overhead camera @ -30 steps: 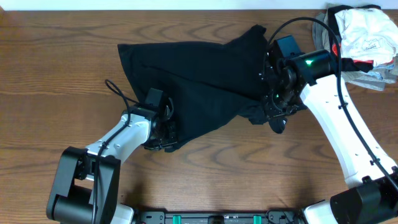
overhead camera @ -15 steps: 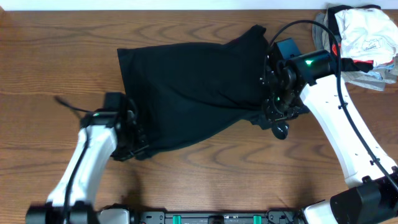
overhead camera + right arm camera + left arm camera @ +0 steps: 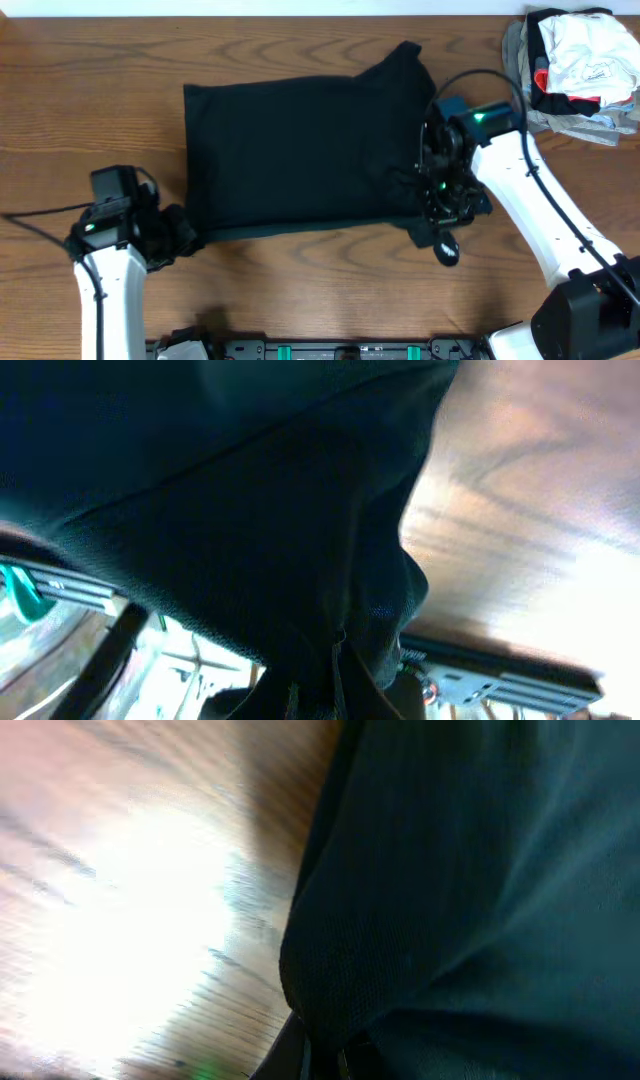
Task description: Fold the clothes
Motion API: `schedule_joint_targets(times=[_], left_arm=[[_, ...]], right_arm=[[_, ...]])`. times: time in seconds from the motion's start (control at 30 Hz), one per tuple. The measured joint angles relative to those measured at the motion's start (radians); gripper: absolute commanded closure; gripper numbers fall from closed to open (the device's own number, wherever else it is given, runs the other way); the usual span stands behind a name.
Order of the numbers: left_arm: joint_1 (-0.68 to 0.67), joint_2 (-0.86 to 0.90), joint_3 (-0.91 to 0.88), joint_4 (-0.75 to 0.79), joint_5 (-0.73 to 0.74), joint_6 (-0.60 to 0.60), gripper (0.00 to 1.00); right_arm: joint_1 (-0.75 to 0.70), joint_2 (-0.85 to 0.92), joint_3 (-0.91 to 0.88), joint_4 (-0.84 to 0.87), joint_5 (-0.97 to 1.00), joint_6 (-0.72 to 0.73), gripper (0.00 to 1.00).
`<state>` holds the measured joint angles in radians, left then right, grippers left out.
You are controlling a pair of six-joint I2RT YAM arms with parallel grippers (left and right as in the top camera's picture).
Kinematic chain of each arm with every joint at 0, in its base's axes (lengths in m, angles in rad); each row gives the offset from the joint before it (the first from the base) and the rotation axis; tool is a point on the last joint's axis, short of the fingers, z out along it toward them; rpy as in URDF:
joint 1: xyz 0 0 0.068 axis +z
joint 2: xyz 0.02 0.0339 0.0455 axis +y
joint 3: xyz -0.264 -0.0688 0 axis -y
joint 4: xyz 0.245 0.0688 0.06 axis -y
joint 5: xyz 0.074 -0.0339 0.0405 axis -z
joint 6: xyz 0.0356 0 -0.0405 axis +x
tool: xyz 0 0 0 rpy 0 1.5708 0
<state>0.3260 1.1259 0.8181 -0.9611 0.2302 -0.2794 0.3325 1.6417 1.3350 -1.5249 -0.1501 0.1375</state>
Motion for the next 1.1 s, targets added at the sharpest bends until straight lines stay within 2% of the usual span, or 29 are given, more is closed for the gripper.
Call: schedule_joint_targets(times=[0.17,0.37,0.5,0.57,0.63,0.8,0.83,0.93,1.1], left_arm=[[0.100,-0.001,0.000,0.020,-0.020,0.008,0.94],[0.140,-0.001,0.000,0.086,-0.041,0.015,0.94],[0.144,0.000,0.000,0.145,-0.078,0.015,0.90],[0.144,0.006,0.000,0.170,-0.089,0.020,0.83],[0.145,0.014,0.000,0.187,-0.100,0.022,0.70],[0.145,0.048,0.000,0.216,-0.122,0.020,0.19],[0.145,0.058,0.000,0.218,-0.127,0.021,0.12],[0.145,0.085,0.000,0.224,-0.131,0.021,0.05],[0.145,0.124,0.000,0.226,-0.133,0.018,0.05]], right_arm=[[0.016,0.000,-0.075,0.032,-0.042,0.004,0.87],[0.041,0.000,-0.147,0.098,-0.080,0.011,0.79],[0.051,0.000,-0.169,0.114,-0.085,0.016,0.55],[0.058,-0.001,-0.169,0.126,-0.088,0.015,0.48],[0.060,-0.001,-0.169,0.133,-0.087,0.012,0.43],[0.060,-0.001,-0.170,0.232,-0.085,0.043,0.30],[0.057,-0.001,-0.170,0.275,-0.085,0.053,0.30],[0.039,-0.001,-0.171,0.393,-0.063,0.087,0.33],[-0.025,-0.001,-0.171,0.542,0.035,0.154,0.52]])
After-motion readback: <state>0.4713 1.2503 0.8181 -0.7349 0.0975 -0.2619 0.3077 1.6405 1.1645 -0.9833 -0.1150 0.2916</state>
